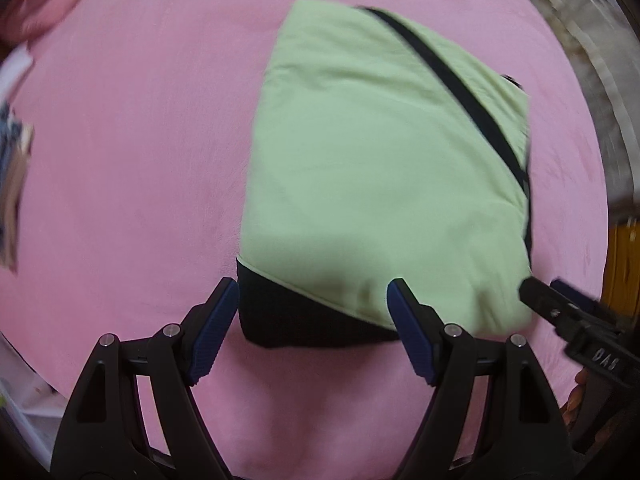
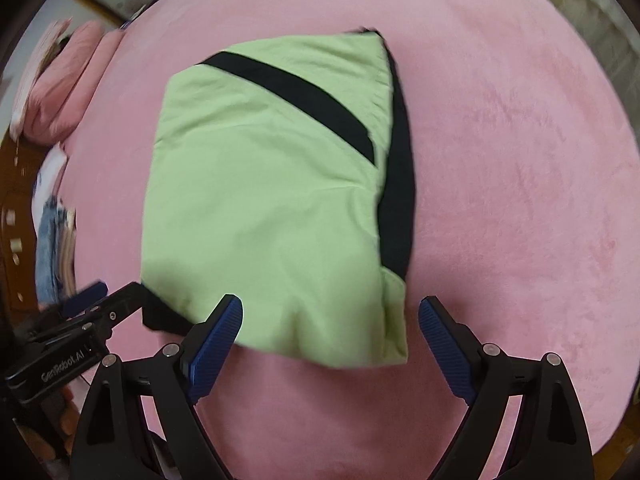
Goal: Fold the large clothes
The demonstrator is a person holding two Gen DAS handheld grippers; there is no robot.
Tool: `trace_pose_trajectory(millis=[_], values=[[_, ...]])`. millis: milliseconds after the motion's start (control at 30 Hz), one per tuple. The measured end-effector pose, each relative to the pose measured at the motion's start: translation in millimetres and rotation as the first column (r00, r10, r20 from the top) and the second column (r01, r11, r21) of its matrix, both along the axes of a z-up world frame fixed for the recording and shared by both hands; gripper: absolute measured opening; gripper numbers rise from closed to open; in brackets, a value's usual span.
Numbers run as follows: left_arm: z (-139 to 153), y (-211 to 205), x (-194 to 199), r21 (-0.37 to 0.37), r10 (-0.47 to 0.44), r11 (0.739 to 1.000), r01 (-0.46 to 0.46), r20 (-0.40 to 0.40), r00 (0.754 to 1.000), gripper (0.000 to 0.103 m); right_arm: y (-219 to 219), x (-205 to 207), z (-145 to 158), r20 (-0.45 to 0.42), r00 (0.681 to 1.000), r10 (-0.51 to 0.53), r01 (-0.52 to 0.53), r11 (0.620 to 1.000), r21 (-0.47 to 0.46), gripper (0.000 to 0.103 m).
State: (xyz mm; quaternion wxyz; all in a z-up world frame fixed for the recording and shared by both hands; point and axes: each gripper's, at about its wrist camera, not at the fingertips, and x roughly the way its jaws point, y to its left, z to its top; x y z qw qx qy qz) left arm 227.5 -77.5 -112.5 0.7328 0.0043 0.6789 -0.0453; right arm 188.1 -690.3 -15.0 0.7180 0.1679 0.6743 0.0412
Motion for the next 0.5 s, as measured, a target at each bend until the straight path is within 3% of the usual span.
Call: trace_pose_trajectory(millis=[133,267,500], values=[[-26,23,16,-0.042,0.069,0.997,-0.071,-0.057,0.996,0.074,-35,10,-38,-0.071,0.992,-0.101,0.109,0.987,0.120,0.091],[-41,35,29,-0.040,0.061,0.997,-0.064,-0.060,0.996,0.074,-67,19,-70,-0.075,0.984,-0.161,0.173,0.964,0.202,0.091],[-57,42,58,-0.193,0.036,0.980,-0.042,-0.035,0.999,0.077,-95,40,-104,-0.057,0.979,-0.198,0.203,0.878,0.433,0.090]])
